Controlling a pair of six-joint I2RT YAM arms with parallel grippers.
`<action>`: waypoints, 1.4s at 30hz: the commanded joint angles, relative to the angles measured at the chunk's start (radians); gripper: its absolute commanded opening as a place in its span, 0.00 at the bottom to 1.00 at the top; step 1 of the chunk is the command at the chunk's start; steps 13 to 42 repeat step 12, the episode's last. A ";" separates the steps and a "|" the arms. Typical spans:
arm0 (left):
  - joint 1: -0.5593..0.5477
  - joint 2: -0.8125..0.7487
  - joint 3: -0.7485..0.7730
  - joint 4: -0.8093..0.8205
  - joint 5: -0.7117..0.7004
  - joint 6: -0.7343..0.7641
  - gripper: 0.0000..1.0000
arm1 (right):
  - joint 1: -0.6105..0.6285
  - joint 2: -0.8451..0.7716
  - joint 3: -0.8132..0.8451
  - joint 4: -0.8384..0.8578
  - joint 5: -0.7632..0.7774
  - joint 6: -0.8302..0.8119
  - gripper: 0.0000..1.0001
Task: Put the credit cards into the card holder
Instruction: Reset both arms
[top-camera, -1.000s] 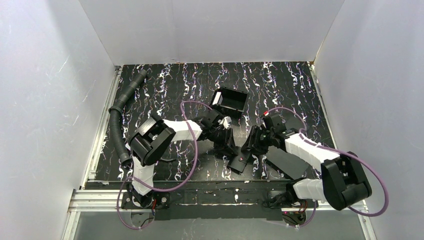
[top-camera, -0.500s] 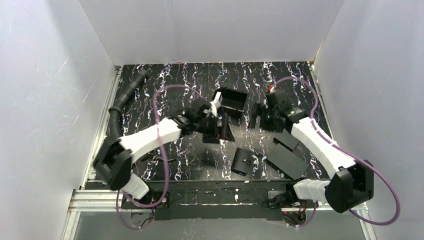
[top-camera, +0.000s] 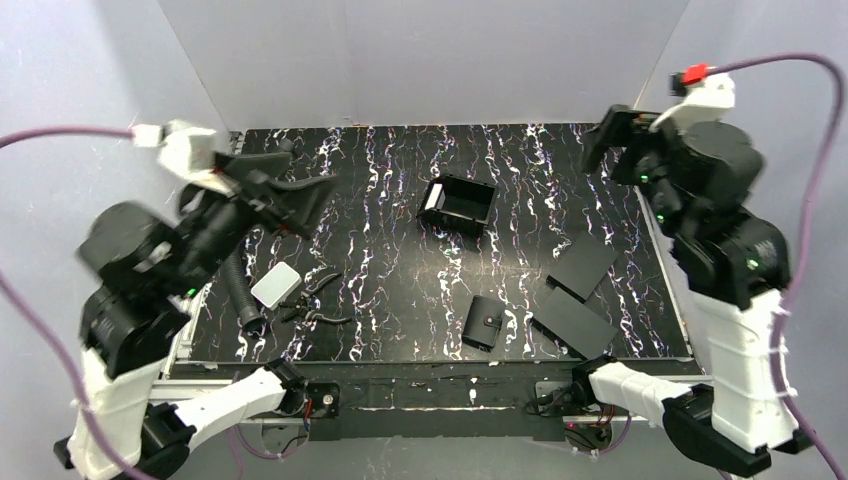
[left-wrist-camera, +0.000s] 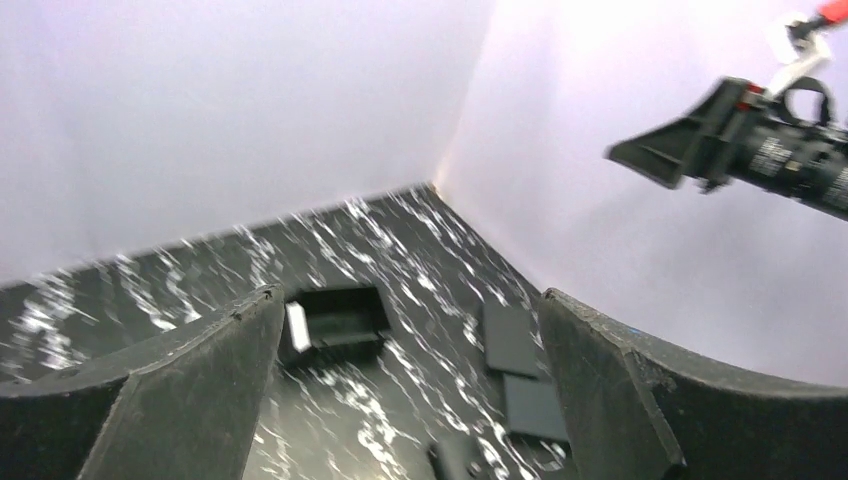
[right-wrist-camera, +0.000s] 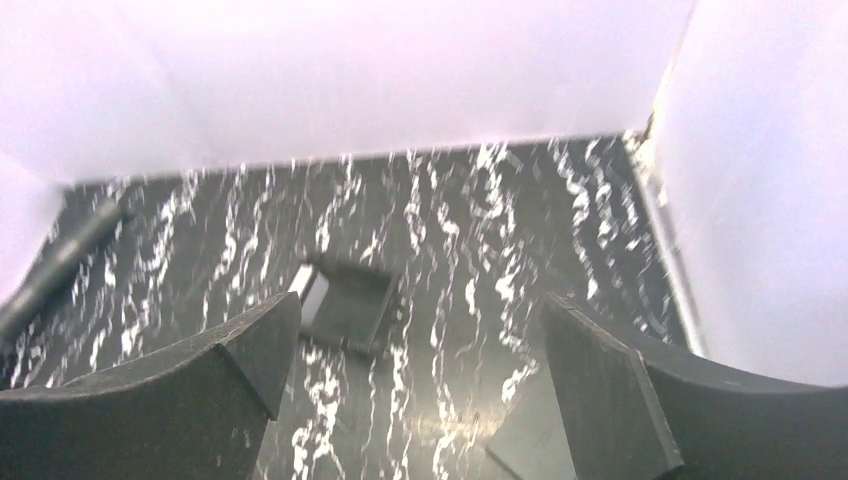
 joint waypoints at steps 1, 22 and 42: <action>0.000 -0.066 -0.012 0.022 -0.171 0.186 0.98 | -0.002 -0.022 0.125 -0.006 0.117 -0.084 0.98; 0.000 -0.101 -0.020 0.061 -0.188 0.236 0.98 | -0.002 -0.161 0.035 0.132 0.095 -0.099 0.98; 0.000 -0.101 -0.020 0.061 -0.188 0.236 0.98 | -0.002 -0.161 0.035 0.132 0.095 -0.099 0.98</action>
